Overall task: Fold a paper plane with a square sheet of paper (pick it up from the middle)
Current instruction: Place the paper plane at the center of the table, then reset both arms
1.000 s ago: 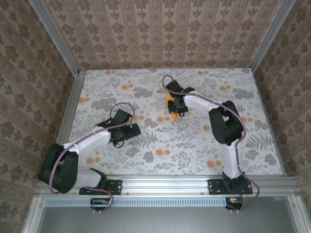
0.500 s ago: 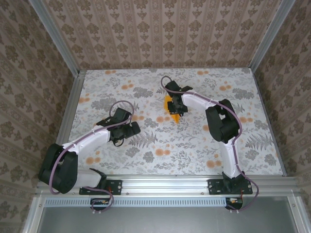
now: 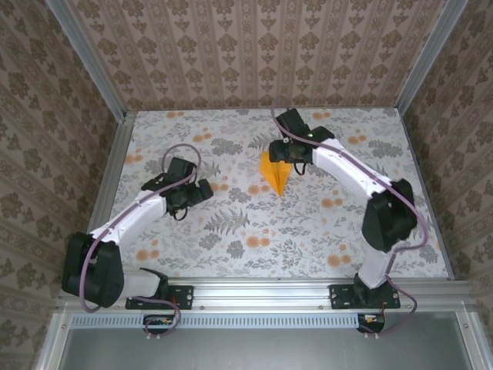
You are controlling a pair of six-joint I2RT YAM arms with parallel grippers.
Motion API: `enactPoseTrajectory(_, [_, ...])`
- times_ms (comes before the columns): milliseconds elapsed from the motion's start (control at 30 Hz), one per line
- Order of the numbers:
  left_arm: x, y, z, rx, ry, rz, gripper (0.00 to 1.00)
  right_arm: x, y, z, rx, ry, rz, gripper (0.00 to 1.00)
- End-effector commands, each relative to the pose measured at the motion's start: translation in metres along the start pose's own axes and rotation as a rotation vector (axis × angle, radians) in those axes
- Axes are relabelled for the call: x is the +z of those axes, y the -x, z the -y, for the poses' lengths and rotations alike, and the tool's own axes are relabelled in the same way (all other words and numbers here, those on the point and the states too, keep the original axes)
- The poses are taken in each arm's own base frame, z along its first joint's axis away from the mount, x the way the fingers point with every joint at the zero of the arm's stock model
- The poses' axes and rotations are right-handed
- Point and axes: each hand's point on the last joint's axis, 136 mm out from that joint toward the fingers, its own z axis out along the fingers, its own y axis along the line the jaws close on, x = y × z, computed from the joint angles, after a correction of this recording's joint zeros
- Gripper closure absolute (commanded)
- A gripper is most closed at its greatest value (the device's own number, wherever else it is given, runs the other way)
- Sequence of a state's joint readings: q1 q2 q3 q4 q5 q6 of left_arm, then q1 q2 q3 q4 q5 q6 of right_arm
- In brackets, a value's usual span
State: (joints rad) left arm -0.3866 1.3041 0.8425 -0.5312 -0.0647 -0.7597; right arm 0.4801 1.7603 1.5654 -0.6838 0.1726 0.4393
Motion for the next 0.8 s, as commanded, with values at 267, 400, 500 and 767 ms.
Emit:
enactPoseTrajectory(267, [-0.05, 0.092, -0.056, 0.013, 0.09, 0.383, 0.0, -0.088, 0.019, 0.126, 0.113, -0.255, 0.534, 0.0])
enactPoseTrajectory(400, [-0.053, 0.104, -0.083, 0.022, 0.148, 0.505, 0.0, -0.089, -0.007, 0.181, 0.183, -0.397, 0.575, 0.0])
enactPoseTrajectory(500, [-0.049, 0.104, -0.093, 0.083, 0.166, 0.54, 0.0, -0.073, -0.031, 0.211, 0.221, -0.476, 0.569, 0.0])
enactPoseTrajectory(767, [-0.029, 0.105, -0.087, 0.3, 0.123, 0.644, 0.0, -0.017, -0.076, 0.245, 0.214, -0.523, 0.518, 0.0])
